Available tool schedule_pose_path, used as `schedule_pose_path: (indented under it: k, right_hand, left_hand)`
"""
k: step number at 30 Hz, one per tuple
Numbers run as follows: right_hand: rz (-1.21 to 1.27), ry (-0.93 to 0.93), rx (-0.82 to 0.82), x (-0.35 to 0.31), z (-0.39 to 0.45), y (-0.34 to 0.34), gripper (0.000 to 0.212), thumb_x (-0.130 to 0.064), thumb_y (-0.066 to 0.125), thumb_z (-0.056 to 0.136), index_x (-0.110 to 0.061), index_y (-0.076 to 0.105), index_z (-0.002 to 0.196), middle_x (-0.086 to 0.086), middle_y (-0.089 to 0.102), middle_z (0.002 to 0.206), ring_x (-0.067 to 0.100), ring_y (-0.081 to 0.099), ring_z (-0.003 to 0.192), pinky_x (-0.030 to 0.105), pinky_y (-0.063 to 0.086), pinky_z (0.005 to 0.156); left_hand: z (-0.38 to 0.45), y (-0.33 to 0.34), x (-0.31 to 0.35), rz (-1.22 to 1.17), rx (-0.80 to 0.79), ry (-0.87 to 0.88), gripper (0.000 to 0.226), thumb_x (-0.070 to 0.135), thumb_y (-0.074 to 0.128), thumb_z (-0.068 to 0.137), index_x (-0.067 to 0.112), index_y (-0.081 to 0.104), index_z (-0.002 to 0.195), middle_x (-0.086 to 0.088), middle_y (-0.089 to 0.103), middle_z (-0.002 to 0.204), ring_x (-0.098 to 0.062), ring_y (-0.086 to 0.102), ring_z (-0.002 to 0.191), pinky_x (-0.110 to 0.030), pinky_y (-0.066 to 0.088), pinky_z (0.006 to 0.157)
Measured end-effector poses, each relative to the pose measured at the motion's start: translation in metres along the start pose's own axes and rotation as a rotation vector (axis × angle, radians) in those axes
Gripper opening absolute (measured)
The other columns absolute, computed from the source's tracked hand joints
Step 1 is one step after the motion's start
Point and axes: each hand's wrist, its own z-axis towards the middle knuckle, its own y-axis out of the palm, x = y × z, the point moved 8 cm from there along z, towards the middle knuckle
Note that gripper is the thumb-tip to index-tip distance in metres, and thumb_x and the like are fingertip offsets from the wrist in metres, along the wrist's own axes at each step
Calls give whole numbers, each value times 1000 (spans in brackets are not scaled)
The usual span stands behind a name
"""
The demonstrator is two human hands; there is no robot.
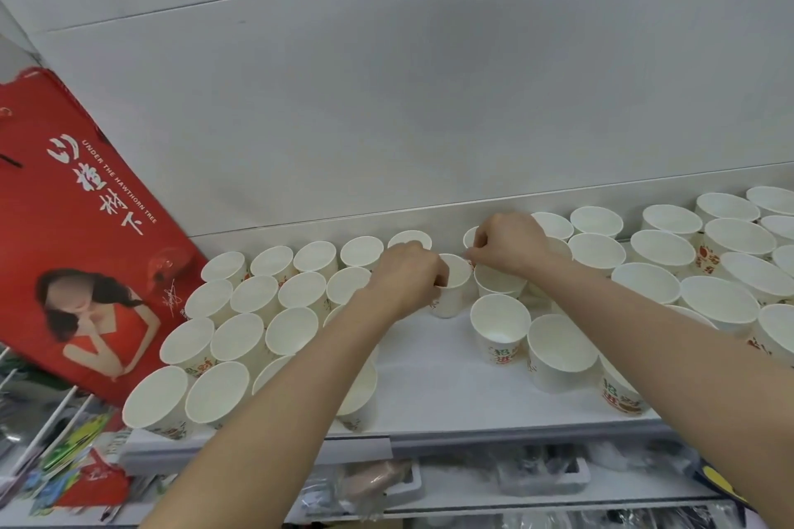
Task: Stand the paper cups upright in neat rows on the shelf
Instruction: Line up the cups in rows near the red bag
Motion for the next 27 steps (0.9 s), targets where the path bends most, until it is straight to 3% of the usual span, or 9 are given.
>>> schedule_pose_path:
  k: [3,7,12,16,18,21,24,27]
  right_hand:
    - [-7,-18,-11,-10,3,6,11,-29,65,70,-20,68,66,0,66,68,24,61,70,23,31,49]
    - [-22,-93,26,-37,4,8,10,-27,63,73,-20,69,70,0,68,72,23,61,73,24,27,54]
    - [-69,-140,56,-48,2,14,14,-30,60,79,-20,70,76,0,70,76,23,61,76,31,37,80]
    - [124,-137,138,-33,-10,-4,18,-35,67,79,-21,72,89,-5,72,87,19,62,87,33,36,87]
    - [200,-95,220,-14,-23,-29,12,-26,69,78,-21,73,87,-5,71,84,19,63,85,34,42,85]
    - [230,-20,65,23,-44,-45,12,-13,67,75,-23,72,78,-7,71,80,12,63,77,29,49,76]
    - [224,-44,-69,42,-66,-45,17,-6,67,75,-21,75,80,-7,72,83,7,62,74,19,49,72]
    - [214,-59,-50,46,-76,-38,17,-8,69,77,-23,75,82,-8,72,84,8,61,76,16,45,69]
  left_hand:
    - [-17,1,-10,18,13,-10,12,19,62,79,27,70,82,-5,59,83,-27,55,87,-29,29,60]
    - [-31,-2,-20,45,47,-23,16,14,58,79,25,70,82,-4,64,85,-26,54,89,-29,25,62]
    - [-39,-1,-23,43,79,-46,19,14,56,82,25,70,87,-1,67,89,-24,55,93,-29,26,63]
    - [-40,0,-25,-7,83,-50,17,16,60,80,25,69,90,2,67,92,-22,56,94,-28,30,63]
    - [-41,2,-29,-65,68,-38,17,19,65,79,25,69,95,4,66,96,-20,55,96,-29,38,66]
    - [-40,-1,-35,-120,67,-46,14,22,66,79,27,70,91,5,67,94,-19,57,95,-30,46,68]
    - [-35,-3,-38,-66,80,-75,11,20,64,80,28,70,85,5,68,89,-20,59,93,-27,37,61]
    - [-31,-6,-34,-61,62,-74,21,30,69,81,30,68,102,6,65,102,-19,57,102,-27,34,65]
